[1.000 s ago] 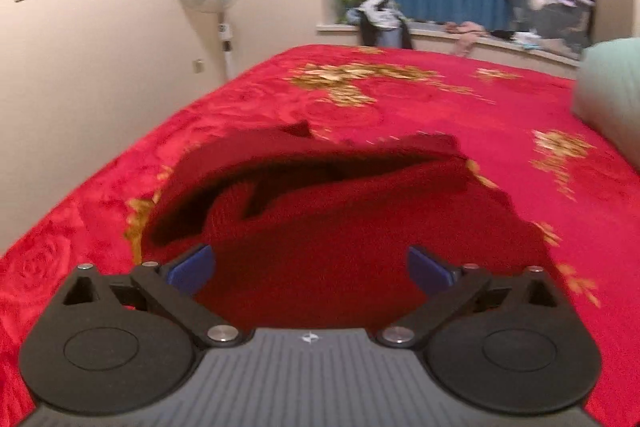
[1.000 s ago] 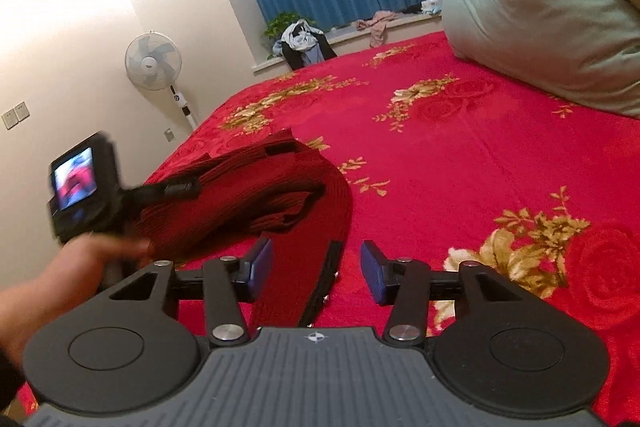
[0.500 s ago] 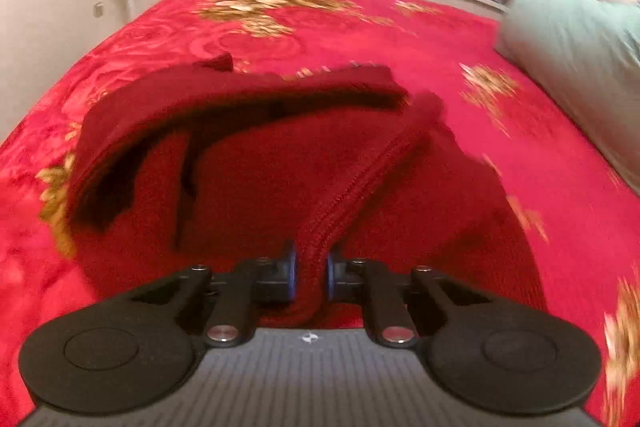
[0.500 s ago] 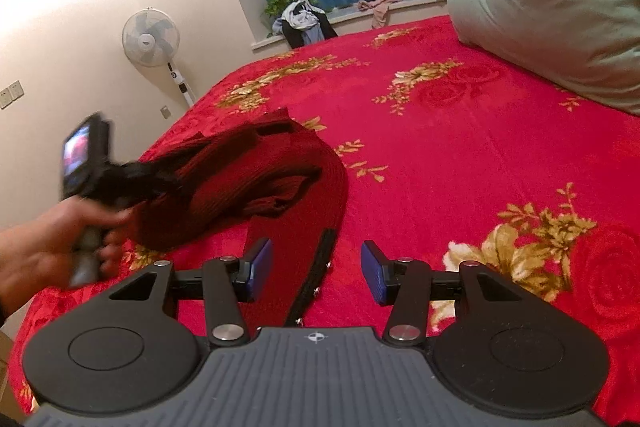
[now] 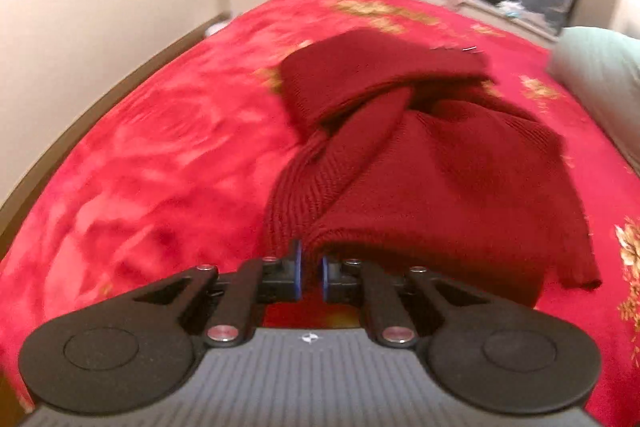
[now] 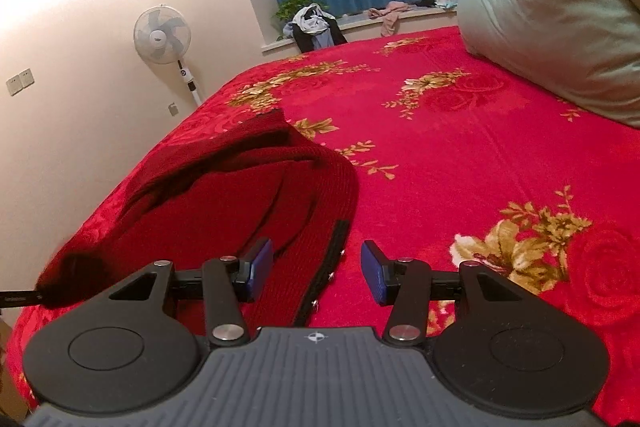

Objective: Fold small clothes

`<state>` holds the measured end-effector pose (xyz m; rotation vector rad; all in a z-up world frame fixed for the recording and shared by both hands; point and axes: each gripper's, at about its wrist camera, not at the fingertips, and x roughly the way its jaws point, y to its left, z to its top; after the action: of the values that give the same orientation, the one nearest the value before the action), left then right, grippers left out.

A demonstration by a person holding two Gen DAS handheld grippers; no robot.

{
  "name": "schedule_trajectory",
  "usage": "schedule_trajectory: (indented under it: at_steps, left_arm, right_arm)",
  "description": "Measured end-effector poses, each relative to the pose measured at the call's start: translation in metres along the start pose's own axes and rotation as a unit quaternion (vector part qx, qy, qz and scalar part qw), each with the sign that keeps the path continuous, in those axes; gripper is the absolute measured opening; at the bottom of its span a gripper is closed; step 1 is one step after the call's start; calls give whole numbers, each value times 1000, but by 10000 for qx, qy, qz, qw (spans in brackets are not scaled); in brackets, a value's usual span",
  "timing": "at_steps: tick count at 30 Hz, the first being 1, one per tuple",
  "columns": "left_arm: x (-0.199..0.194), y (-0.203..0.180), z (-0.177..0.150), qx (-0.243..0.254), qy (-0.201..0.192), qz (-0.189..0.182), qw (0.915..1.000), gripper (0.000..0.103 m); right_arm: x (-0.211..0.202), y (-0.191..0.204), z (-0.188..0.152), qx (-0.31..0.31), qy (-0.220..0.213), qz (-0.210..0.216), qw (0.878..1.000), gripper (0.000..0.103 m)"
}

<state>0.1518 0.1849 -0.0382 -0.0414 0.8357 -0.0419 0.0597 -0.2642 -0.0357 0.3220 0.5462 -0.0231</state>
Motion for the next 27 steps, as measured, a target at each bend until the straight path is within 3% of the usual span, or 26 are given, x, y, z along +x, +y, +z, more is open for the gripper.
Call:
schedule_trajectory:
  at_steps: [3,5,7,9,11,13,16,19,22,25,27]
  left_arm:
    - [-3,17,-7,-411,108,-124,9990,19]
    - [-7,26,-11,-798,84,-171,9966,35]
    - [-4,33,-5,-1209,44,-311,9922,42]
    - [-1,37,0,-1493,49,-313,9883,54]
    - [0,40,3,-1730,74,-58,9849,59]
    - [1,46,3,-2060,101,186,9783,59]
    - [-5,54,5,-2376,53,653,9692,60]
    - [-7,56,9,-2308,12,990,9680,60]
    - [0,46,9,-2146,153,360,9759,68]
    - [10,35,6,-1956,447,-146,9796,79]
    - [19,30,3,-1904,707,-416,9783,80]
  right_arm:
    - [0,0,-5,-2,19,-17,10000,51]
    - [0,-1,-9,2,31,-39,10000,51]
    - [1,-2,-13,14,40,-50,10000,51]
    - [4,-2,-18,-3,38,7,10000,44]
    - [6,-1,-22,-54,-8,71,10000,32]
    - [7,0,-24,-98,-86,191,9997,32]
    - [9,3,-23,-129,-210,423,9988,33]
    - [27,6,-10,-68,-221,673,9975,48]
    - [60,12,7,-73,-174,825,9964,61]
    - [113,17,23,107,63,780,9969,62]
    - [152,20,31,189,284,712,9969,62]
